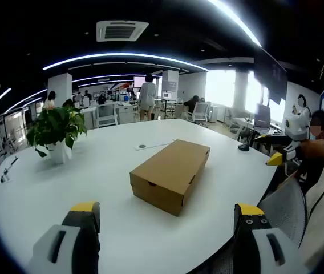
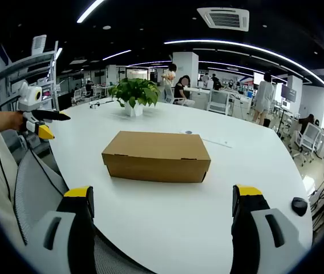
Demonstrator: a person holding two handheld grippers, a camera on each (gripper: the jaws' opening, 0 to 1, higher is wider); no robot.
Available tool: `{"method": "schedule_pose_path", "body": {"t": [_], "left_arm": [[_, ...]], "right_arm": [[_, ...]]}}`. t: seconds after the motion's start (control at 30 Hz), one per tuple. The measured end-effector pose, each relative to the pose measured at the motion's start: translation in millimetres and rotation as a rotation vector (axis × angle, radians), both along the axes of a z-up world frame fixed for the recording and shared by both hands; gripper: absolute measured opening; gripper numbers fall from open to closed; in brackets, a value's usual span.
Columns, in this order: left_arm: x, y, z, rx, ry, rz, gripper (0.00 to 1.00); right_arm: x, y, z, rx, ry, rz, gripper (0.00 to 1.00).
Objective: Operate the shoe box by opening the lid, removing the specified soft item, and placing it in the target area until the item is outside and the box remains undamaged.
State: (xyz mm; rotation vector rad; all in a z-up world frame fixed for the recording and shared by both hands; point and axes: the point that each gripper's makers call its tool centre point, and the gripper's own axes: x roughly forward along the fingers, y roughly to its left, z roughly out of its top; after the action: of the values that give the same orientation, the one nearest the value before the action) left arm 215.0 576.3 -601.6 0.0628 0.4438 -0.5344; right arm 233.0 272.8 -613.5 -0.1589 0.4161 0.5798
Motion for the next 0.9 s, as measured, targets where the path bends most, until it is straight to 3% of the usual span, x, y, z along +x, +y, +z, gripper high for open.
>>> {"method": "schedule_pose_path", "body": {"t": [0.9], "left_arm": [[3.0, 1.6, 5.1, -0.008, -0.014, 0.001, 1.0]], "right_arm": [[1.4, -2.2, 3.7, 0.0, 0.003, 0.009, 0.96]]}}
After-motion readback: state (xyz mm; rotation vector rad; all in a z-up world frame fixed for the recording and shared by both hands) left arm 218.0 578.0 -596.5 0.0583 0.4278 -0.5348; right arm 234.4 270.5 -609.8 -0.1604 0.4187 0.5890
